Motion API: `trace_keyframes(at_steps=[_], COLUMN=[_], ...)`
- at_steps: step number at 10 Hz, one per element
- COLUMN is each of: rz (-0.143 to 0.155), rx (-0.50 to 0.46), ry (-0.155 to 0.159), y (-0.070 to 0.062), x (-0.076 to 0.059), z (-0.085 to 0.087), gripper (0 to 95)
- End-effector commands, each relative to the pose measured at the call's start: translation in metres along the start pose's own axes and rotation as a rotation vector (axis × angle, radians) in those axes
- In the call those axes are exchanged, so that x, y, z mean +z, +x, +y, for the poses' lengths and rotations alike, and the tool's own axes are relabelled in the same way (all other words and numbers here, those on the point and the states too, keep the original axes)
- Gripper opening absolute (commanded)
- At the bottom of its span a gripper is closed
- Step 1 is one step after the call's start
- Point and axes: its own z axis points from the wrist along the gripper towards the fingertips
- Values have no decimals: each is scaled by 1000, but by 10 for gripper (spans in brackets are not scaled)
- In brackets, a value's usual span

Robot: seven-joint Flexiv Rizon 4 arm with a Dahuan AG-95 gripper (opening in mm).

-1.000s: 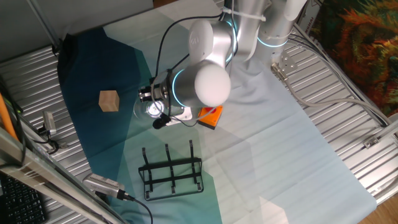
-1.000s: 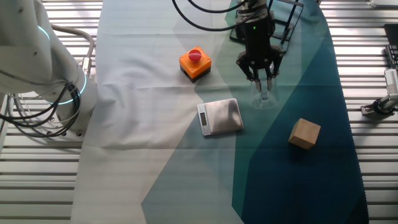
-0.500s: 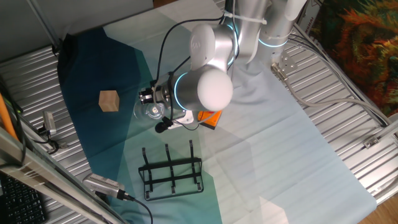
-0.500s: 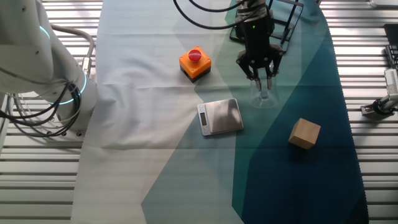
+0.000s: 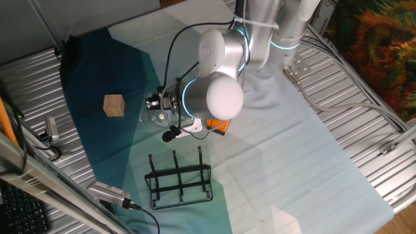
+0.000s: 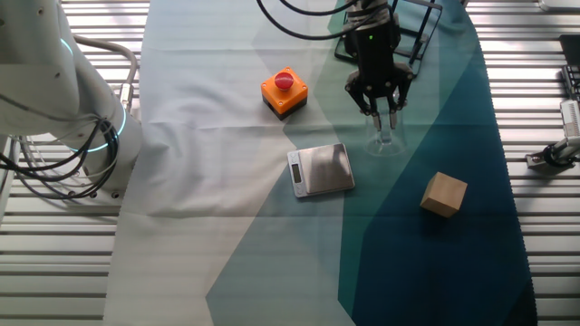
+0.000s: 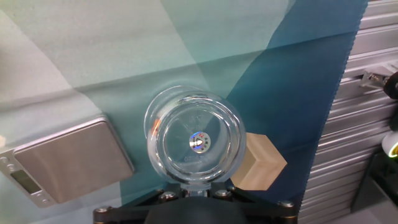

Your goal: Take the cup off the cup rack

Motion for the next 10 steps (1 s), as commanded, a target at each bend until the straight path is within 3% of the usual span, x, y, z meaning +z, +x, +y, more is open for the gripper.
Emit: trace_keyframes(at_steps=[1, 10], rz=[1, 6], rx=[0, -3], ry=[1, 3], y=[-1, -5], x=[0, 0], z=[0, -1], gripper=[0, 0])
